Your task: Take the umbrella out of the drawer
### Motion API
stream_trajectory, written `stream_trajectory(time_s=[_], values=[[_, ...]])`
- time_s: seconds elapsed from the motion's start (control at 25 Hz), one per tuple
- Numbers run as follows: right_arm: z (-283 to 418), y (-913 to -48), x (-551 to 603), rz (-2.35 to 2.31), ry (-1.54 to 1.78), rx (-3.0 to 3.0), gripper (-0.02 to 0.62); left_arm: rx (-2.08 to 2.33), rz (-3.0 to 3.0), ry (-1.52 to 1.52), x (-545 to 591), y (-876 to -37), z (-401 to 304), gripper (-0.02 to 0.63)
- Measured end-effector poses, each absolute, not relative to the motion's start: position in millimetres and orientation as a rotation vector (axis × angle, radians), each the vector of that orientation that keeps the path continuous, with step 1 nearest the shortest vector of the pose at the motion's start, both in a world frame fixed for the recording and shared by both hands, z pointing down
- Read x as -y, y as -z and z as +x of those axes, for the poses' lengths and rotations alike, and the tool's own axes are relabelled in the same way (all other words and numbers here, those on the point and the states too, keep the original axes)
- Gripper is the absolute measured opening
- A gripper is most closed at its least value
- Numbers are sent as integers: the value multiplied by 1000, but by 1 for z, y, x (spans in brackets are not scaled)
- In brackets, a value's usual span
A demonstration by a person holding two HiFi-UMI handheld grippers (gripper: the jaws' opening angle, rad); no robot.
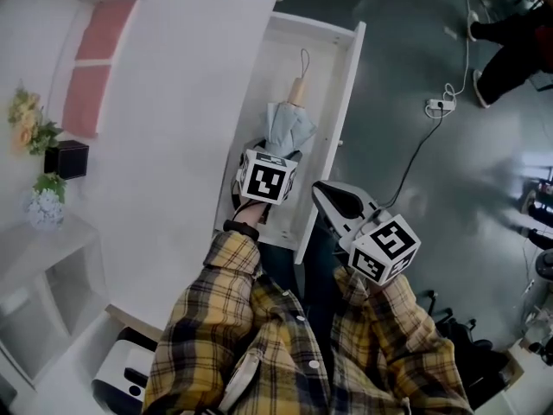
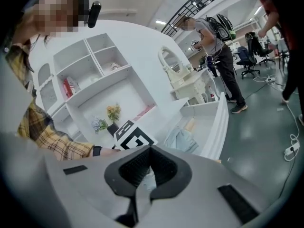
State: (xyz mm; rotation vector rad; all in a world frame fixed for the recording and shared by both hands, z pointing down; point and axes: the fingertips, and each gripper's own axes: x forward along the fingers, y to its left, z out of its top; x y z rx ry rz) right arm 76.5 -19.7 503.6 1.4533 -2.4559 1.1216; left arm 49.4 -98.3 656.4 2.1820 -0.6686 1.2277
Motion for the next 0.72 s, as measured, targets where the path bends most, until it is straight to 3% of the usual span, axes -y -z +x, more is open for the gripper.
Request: stream_trajectory(time_s=[0.72], values=[[96, -454, 3, 1533, -1028, 2466, 17, 683, 2314, -1005, 74, -559, 60, 330]])
